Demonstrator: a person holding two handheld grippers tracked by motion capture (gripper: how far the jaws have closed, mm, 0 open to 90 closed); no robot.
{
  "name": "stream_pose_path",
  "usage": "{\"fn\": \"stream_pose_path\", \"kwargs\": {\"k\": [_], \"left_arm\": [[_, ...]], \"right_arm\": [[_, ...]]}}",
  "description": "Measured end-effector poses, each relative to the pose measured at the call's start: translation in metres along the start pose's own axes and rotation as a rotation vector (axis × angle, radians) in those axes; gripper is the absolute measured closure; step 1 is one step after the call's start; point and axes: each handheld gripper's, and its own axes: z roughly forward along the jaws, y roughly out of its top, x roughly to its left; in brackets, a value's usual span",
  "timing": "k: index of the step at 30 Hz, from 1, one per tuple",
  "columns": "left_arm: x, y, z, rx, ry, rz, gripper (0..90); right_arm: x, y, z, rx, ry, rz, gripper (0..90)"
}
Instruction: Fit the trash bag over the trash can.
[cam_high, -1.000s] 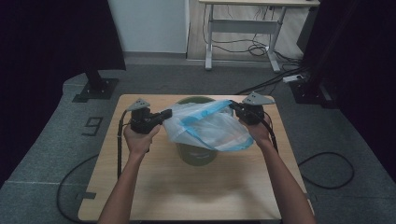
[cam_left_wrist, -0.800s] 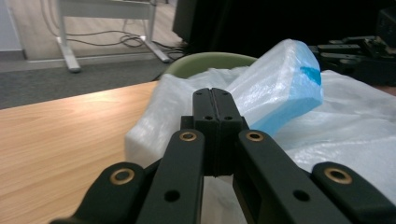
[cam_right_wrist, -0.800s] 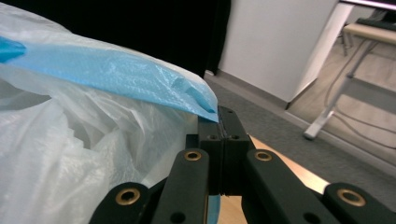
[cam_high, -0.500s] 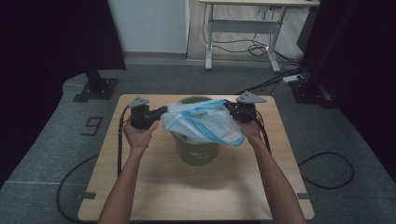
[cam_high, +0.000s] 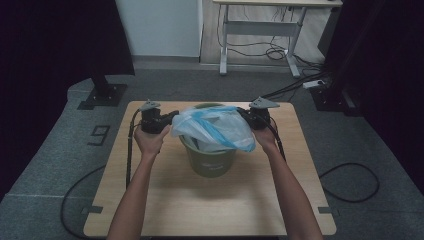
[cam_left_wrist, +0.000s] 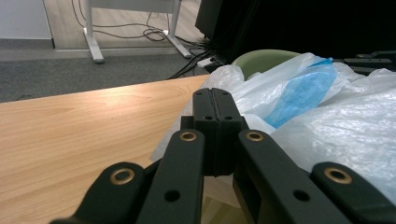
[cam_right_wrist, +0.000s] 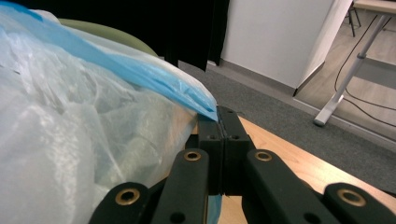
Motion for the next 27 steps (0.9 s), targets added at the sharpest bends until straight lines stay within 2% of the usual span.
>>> {"fn": "stream_pose_path", "kwargs": {"k": [3, 7, 10, 13, 15, 18, 23, 27], "left_arm": [[-0.001, 0.0, 0.001, 0.003, 0.004, -0.006, 89.8], [-0.004, -0.001, -0.001, 0.0, 0.001, 0.006, 89.8], [-0.006, -0.001, -0.002, -0.004, -0.001, 0.009, 89.8], [-0.007, 0.0, -0.003, -0.008, 0.001, 0.006, 89.7], [-0.008, 0.0, -0.003, -0.01, 0.002, 0.005, 89.7], [-0.009, 0.0, -0.003, -0.012, 0.003, 0.003, 89.7], [-0.01, 0.001, -0.006, -0.015, -0.005, 0.004, 89.7], [-0.01, 0.003, -0.01, -0.021, -0.006, 0.005, 89.8]], "right_arm": [[-0.001, -0.001, 0.0, 0.008, -0.002, 0.015, 84.2], [-0.008, 0.003, -0.011, -0.036, -0.04, 0.057, 62.9], [-0.015, 0.008, -0.025, -0.093, 0.019, 0.121, 56.0], [-0.017, 0.013, -0.036, -0.127, 0.07, 0.138, 50.4], [-0.018, 0.015, -0.04, -0.13, 0.078, 0.141, 49.4], [-0.017, 0.019, -0.038, -0.07, 0.054, 0.126, 49.2], [-0.01, 0.025, -0.038, -0.063, 0.059, 0.1, 49.4], [-0.005, 0.025, -0.04, -0.011, 0.034, 0.048, 49.0]]}}
